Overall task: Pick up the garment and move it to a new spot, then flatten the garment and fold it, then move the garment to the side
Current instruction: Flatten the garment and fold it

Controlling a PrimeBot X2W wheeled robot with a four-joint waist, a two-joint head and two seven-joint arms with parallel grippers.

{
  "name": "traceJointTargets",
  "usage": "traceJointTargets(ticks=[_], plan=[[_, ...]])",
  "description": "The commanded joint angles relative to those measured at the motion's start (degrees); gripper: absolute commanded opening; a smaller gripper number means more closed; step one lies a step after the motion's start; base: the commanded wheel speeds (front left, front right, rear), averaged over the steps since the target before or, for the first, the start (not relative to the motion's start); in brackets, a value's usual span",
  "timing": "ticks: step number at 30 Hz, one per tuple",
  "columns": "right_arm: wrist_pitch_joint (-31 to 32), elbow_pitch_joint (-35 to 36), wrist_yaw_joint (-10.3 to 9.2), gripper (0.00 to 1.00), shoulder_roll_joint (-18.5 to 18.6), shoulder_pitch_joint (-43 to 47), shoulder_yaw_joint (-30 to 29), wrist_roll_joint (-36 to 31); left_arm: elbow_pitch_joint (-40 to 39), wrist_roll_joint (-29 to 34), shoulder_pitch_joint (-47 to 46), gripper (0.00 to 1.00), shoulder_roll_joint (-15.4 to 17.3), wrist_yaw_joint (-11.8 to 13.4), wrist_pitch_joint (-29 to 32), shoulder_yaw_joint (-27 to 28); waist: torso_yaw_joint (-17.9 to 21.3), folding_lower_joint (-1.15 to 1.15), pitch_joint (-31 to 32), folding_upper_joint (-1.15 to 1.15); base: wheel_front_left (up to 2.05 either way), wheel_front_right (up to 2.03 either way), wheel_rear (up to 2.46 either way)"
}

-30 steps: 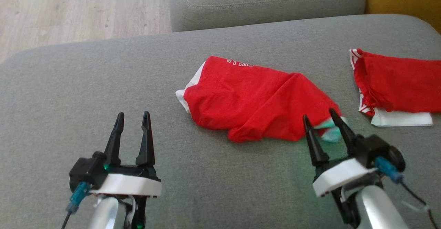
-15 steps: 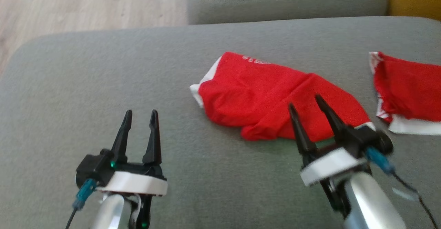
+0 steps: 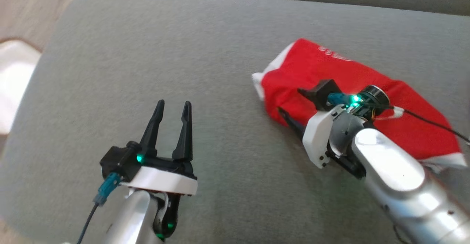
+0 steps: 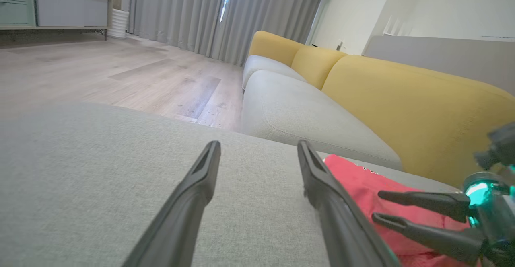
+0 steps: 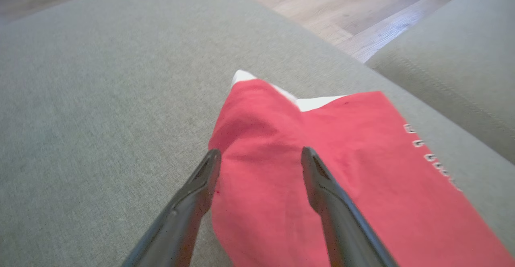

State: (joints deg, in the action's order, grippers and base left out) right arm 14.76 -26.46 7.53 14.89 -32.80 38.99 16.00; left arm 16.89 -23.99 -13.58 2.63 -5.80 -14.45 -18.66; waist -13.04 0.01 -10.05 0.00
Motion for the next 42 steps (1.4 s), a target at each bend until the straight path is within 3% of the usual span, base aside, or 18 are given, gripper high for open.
traceJointTargets(ticks=[1, 8, 9, 10, 25, 29, 31, 32, 33, 37, 42], plan=[[1.0, 0.1, -0.04, 1.00, 0.9, -3.0, 2.6, 1.6, -1.4, -0.6, -2.5, 1.00, 0.2, 0.4, -0.5, 0.9, -3.0, -0.01, -1.6, 0.00, 0.00, 0.00, 0.00], [3.3, -8.4, -0.04, 1.00, 3.3, -10.2, 10.2, 4.7, -2.1, -3.3, -4.2, 1.00, 0.2, 1.6, -0.5, -2.6, -7.6, -0.01, -4.0, 0.00, 0.00, 0.00, 0.00], [3.5, -9.4, -0.04, 0.40, 3.3, -11.0, 11.0, 5.4, -2.3, -3.6, -4.5, 1.00, 0.2, 1.8, -0.5, -3.1, -8.2, -0.01, -4.4, 0.00, 0.00, 0.00, 0.00], [3.6, -10.2, -0.04, 0.00, 3.3, -11.9, 11.6, 6.3, -2.4, -4.0, -4.7, 1.00, 0.2, 1.9, -0.5, -3.6, -8.8, -0.01, -4.7, 0.00, 0.00, 0.00, 0.00], [-4.9, -19.2, -0.04, 0.00, 2.7, -29.4, 10.2, 12.0, -3.7, -6.9, -6.7, 1.00, 0.2, 3.3, -0.5, -7.2, -13.4, -0.01, -8.4, 0.00, 0.00, 0.00, 0.00], [-8.0, -24.2, -0.04, 0.00, 3.5, -34.8, 8.7, 11.2, -3.8, -7.5, -7.2, 1.00, 0.2, 3.5, -0.5, -8.0, -14.4, -0.01, -9.2, 0.00, 0.00, 0.00, 0.00], [-9.1, -30.3, -0.04, 0.00, 4.6, -37.7, 8.2, 8.8, -3.9, -7.9, -7.6, 1.00, 0.2, 3.6, -0.5, -8.4, -14.9, -0.01, -9.9, 0.00, 0.00, 0.00, 0.00], [-9.7, -32.4, -0.04, 0.45, 5.0, -38.6, 8.0, 7.6, -3.9, -8.0, -7.7, 1.00, 0.2, 3.7, -0.5, -8.5, -15.0, -0.01, -10.1, 0.00, 0.00, 0.00, 0.00], [-10.0, -34.8, -0.04, 1.00, 5.3, -39.2, 7.5, 6.7, -3.9, -8.1, -7.8, 1.00, 0.2, 3.7, -0.5, -8.7, -15.1, -0.01, -10.2, 0.00, 0.00, 0.00, 0.00], [-12.6, -40.8, -0.04, 1.00, 4.0, -39.9, 5.4, 5.6, -3.8, -8.2, -8.1, 1.00, 0.2, 4.1, -0.5, -8.7, -14.1, -0.01, -10.3, 0.00, 0.00, 0.00, 0.00], [-19.6, -43.3, -0.04, 1.00, 1.4, -38.3, 3.2, 5.3, -3.3, -6.9, -8.3, 1.00, 0.2, 4.0, -0.5, -6.8, -10.5, -0.01, -8.8, 0.00, 0.00, 0.00, 0.00]])
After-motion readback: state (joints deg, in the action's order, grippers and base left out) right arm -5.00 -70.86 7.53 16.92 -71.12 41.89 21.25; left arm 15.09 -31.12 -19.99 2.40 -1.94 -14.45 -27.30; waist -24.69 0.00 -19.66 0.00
